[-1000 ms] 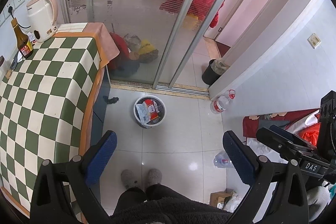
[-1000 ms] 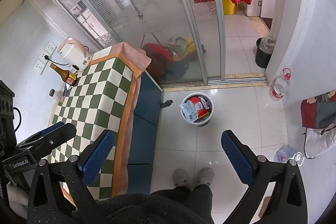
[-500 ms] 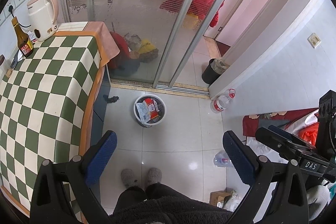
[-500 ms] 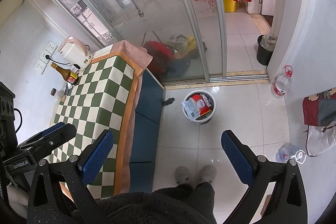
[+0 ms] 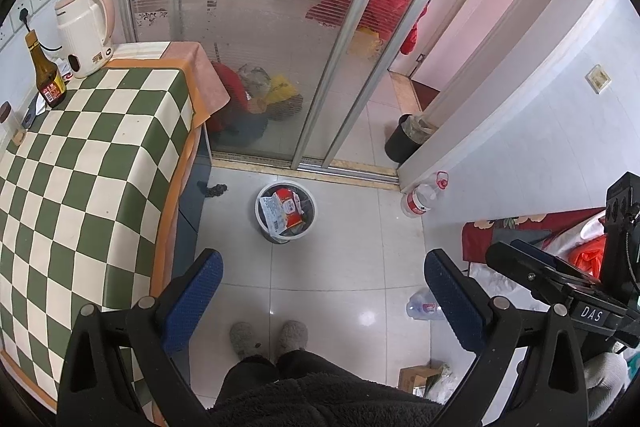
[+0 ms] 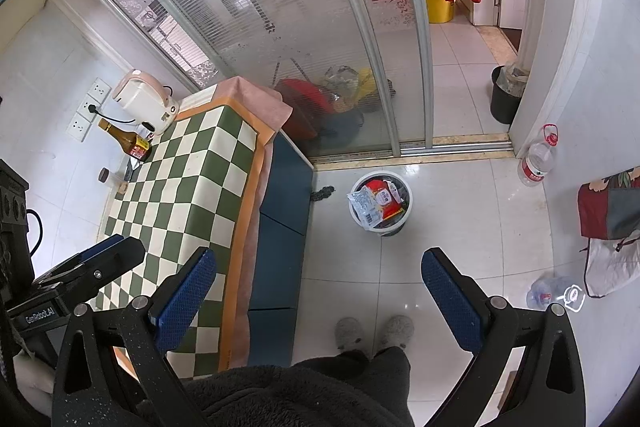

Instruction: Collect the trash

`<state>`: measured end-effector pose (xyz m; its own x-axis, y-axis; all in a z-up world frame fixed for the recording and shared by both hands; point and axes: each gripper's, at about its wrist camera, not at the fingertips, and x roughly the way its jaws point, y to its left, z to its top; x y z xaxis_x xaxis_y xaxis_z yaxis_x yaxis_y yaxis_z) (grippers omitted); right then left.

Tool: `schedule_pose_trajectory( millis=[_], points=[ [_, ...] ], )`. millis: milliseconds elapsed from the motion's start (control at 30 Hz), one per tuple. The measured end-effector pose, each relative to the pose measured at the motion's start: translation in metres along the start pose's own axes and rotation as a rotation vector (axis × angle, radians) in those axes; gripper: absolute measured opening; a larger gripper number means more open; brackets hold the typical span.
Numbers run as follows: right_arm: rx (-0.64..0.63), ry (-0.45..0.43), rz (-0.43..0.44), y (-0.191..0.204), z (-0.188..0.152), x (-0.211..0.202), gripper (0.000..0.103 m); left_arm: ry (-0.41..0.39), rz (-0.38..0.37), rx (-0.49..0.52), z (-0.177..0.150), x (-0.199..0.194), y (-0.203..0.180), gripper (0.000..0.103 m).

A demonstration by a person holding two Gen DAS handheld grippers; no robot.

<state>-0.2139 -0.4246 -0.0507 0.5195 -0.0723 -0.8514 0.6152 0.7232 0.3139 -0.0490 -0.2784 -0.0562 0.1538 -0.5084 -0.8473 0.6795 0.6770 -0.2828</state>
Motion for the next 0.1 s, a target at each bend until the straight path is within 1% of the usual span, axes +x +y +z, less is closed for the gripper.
schedule_pose_trajectory(
  millis=[100],
  points=[
    [0.001,0.002,0.001,-0.0003,-0.0001,-0.0002,0.103,0.001,-0.001,-0.002,-0.0006,-0.0001,-0.0006,0.103]
  ],
)
